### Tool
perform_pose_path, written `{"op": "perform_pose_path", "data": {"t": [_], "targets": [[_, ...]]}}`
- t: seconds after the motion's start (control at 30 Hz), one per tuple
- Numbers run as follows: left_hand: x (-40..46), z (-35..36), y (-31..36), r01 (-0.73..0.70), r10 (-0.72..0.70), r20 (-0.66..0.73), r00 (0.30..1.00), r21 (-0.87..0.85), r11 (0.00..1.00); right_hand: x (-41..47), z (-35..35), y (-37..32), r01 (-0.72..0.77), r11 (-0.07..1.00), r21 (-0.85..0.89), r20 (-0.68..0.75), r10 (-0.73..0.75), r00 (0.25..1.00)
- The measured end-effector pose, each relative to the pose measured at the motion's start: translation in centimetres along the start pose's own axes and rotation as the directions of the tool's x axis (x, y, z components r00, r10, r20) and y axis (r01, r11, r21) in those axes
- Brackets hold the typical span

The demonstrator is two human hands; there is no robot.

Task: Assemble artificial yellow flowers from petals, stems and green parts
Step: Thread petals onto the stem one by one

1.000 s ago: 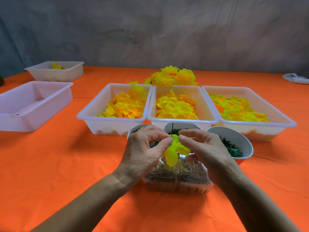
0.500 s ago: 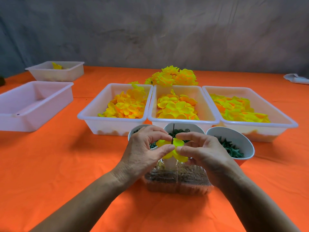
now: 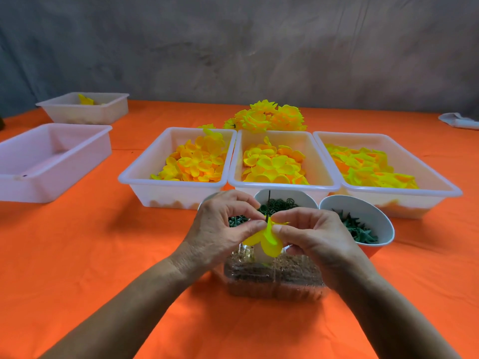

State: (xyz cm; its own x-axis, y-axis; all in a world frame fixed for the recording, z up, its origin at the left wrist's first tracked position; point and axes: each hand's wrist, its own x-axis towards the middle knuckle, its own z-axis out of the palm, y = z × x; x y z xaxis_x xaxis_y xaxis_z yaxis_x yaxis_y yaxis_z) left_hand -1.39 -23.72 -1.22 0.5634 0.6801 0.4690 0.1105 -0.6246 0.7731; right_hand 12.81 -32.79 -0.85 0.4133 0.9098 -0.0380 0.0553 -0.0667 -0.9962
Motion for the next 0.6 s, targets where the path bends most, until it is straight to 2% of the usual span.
{"op": "perform_pose_path", "data": {"t": [0.17, 0.43, 0.6], "targets": [[0.5, -0.3, 0.3, -0.062, 0.053, 0.080, 0.995, 0.102, 0.993, 0.1, -0.1, -0.2, -0.005, 1.000, -0.014, 0.008, 0.005, 1.000], [0.8, -0.1, 0.8, 0.001, -0.005, 0.086, 0.996, 0.040, 0.999, 0.6, -0.8, -1.2, -0.031, 0.990, -0.141, 0.056, 0.039, 0.998], [1.0, -0.2, 0.5, 0.041, -0.042, 0.111, 0.993, 0.011, 0.999, 2.8, -2.4, -2.4, 0.085, 0.917, -0.389, -0.120, -0.141, 0.983]]}}
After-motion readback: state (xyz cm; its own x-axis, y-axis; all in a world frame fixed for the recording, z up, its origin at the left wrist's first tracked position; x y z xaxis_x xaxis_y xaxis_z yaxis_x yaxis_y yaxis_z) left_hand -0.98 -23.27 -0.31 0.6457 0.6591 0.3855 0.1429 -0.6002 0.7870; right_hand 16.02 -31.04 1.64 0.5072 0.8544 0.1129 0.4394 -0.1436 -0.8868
